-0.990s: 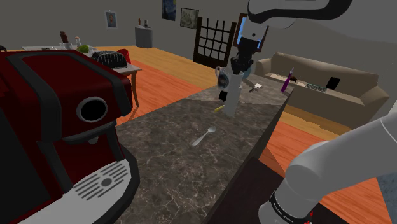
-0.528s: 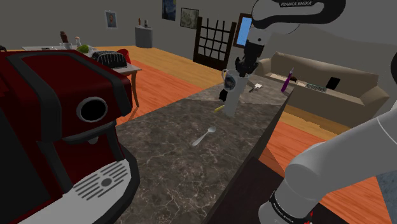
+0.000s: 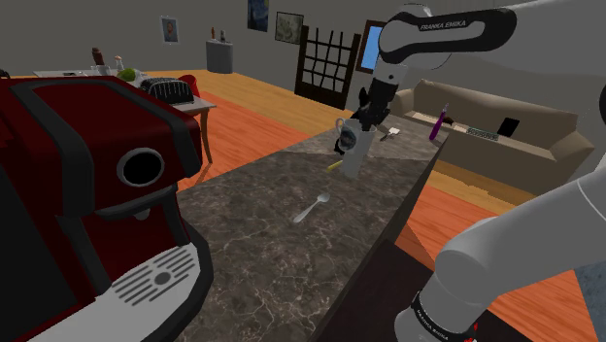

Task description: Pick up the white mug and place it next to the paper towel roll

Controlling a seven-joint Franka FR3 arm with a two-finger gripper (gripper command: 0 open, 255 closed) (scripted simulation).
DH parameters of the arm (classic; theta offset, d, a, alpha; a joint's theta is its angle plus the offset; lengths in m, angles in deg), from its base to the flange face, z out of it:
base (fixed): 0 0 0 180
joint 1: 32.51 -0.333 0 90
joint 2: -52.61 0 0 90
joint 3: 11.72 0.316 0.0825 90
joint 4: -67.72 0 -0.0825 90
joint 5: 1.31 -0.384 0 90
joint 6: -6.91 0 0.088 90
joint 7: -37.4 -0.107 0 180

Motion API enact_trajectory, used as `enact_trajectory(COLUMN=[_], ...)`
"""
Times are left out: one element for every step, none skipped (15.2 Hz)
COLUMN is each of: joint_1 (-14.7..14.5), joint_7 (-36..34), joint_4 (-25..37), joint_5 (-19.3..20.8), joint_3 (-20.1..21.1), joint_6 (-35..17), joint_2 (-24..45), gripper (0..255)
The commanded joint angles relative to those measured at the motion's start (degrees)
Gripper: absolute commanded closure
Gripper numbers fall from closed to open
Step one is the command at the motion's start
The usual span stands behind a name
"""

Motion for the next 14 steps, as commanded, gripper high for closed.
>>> enact_trajectory(joint_1=[0.0,0.0,0.0,0.1,0.1,0.1,0.1,0.1,0.1,0.1,0.1,0.1,0.1,0.1], joint_7=[0.0,0.0,0.1,0.1,0.1,0.2,0.2,0.3,0.3,0.4,0.4,0.5,0.5,0.6], joint_4=[-1.8,-2.5,-3.3,-4.0,-4.8,-5.5,-6.2,-6.9,-7.6,-8.3,-8.9,-9.6,-10.2,-10.9], joint_5=[0.0,0.0,0.0,0.1,0.1,0.1,0.1,0.1,0.1,0.1,0.1,0.1,0.1,0.0], joint_3=[0.0,0.0,-0.1,-0.1,-0.1,-0.2,-0.2,-0.3,-0.3,-0.3,-0.4,-0.4,-0.5,-0.5], joint_6=[-1.7,-2.4,-3.2,-4.0,-4.7,-5.5,-6.3,-7.1,-7.9,-8.7,-9.5,-10.2,-11.0,-11.8], joint_2=[-0.1,-0.1,-0.1,-0.1,0.0,0.0,0.1,0.2,0.3,0.4,0.5,0.7,0.8,1.0], gripper=[255,255,255,255,255,255,255,255,255,255,255,255,255,255])
